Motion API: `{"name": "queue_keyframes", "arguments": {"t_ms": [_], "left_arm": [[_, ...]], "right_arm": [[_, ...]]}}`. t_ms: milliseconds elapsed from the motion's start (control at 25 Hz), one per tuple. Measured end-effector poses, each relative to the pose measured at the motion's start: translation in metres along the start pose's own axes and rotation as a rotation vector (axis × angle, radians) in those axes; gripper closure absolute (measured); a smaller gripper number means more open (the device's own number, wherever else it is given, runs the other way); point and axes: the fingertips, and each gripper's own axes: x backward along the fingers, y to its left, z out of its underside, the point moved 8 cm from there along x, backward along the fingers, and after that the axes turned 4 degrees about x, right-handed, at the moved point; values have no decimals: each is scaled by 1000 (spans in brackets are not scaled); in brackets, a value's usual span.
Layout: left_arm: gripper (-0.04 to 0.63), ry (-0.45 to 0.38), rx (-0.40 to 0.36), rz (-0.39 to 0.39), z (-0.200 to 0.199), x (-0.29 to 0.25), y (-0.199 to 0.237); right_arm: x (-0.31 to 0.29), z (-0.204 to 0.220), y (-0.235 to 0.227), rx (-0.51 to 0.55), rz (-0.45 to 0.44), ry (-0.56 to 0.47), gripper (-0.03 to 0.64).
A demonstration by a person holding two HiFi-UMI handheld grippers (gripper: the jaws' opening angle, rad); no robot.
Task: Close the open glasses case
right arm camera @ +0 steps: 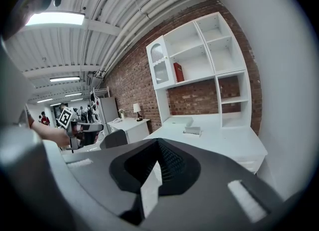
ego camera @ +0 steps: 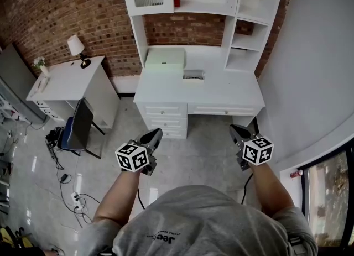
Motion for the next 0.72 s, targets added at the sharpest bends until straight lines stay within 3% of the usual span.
{"name": "queue_keyframes", "arguments": {"t_ms": [720], "left_arm": [[599,-65,8,-85,18,-42,-77]], "right_arm": [[50,-1,-67,51,-83,4,611]]}}
